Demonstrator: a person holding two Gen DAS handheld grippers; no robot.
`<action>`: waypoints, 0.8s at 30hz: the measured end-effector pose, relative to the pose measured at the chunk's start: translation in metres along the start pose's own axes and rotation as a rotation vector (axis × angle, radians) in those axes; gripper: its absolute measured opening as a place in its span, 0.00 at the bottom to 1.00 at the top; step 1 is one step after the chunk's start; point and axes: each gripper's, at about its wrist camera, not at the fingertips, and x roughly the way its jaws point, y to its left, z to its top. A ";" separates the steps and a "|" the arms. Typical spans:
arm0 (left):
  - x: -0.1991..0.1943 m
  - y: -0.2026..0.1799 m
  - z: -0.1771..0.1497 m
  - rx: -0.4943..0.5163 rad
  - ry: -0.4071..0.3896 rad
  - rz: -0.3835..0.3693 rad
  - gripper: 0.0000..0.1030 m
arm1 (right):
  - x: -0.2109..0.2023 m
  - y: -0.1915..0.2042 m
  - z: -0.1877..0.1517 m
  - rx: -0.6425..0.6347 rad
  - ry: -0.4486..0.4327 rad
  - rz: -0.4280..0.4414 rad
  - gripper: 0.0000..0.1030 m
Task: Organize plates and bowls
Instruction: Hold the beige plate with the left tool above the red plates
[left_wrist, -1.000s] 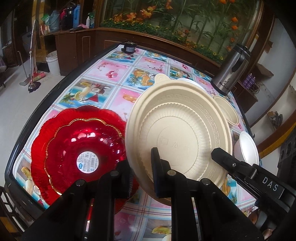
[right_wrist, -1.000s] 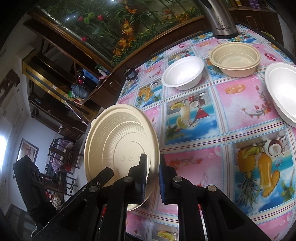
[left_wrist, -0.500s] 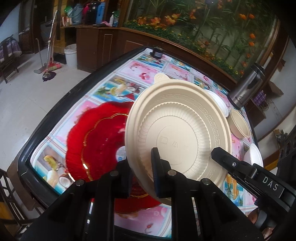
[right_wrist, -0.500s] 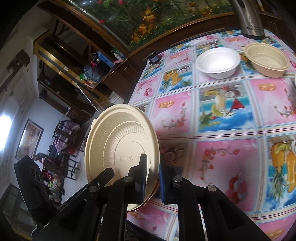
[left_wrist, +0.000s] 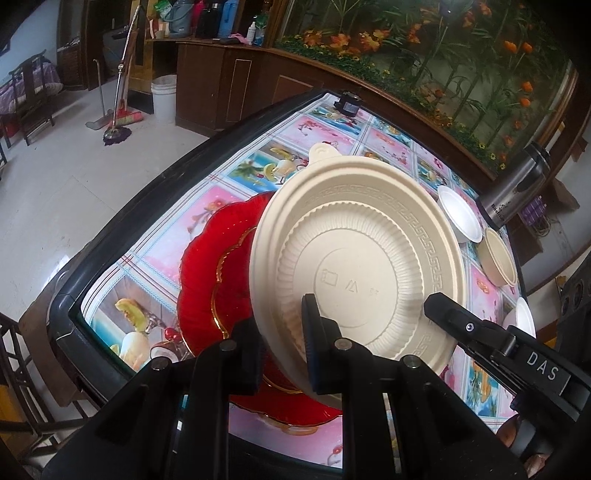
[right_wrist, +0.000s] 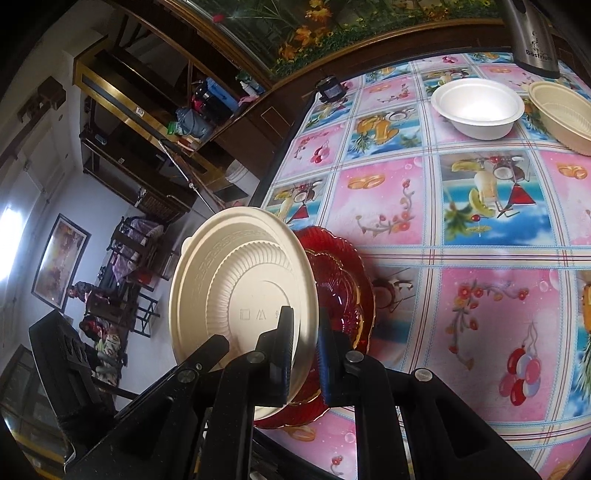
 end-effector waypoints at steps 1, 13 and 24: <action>0.001 0.001 0.000 -0.001 0.003 0.002 0.15 | 0.002 0.000 0.001 -0.002 0.003 -0.002 0.11; 0.016 0.015 -0.006 -0.017 0.050 0.029 0.15 | 0.026 -0.002 -0.005 -0.011 0.058 -0.028 0.11; 0.020 0.019 -0.007 -0.020 0.061 0.036 0.15 | 0.034 0.000 -0.006 -0.014 0.079 -0.030 0.11</action>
